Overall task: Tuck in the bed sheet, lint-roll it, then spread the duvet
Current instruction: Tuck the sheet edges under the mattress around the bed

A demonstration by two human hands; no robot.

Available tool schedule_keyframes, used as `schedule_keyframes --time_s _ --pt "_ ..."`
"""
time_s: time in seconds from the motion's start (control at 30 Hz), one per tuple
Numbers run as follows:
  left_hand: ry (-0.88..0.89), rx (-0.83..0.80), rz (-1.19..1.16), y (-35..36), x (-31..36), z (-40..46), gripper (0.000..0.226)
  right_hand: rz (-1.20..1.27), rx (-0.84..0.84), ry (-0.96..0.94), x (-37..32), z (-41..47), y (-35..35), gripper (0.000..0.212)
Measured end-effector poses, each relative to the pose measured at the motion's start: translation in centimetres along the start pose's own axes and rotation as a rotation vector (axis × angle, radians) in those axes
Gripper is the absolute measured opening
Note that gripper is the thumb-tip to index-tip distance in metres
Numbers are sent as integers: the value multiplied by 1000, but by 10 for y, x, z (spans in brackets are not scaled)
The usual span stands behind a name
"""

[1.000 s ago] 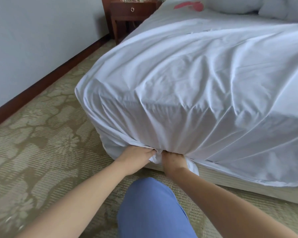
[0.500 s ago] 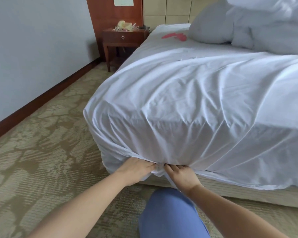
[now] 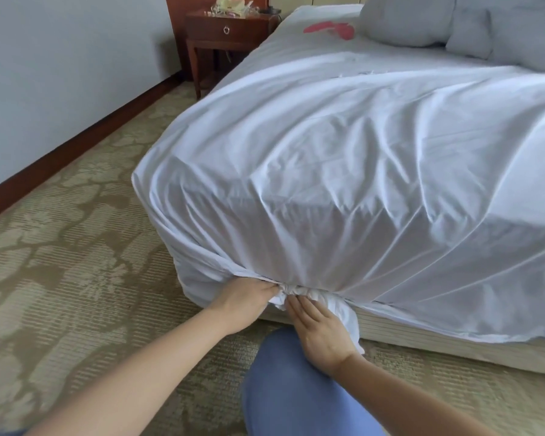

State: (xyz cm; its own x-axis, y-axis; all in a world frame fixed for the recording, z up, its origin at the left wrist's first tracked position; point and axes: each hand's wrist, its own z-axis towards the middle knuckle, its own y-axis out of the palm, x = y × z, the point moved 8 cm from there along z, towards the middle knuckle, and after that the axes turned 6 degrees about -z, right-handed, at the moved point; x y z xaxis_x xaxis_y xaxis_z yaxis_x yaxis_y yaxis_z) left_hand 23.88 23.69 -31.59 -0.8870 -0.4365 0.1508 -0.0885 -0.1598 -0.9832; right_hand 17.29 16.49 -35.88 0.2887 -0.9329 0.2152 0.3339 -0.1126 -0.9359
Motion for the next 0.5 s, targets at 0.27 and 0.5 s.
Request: schedule_keyframes --time_s 0.27,0.5 --pt "-267 -224 -128 16 -12 -13 69 -16 -12 115 1 -8 14 53" --pt "-296 -220 -142 14 -15 -12 68 173 -100 290 -7 -4 20 75"
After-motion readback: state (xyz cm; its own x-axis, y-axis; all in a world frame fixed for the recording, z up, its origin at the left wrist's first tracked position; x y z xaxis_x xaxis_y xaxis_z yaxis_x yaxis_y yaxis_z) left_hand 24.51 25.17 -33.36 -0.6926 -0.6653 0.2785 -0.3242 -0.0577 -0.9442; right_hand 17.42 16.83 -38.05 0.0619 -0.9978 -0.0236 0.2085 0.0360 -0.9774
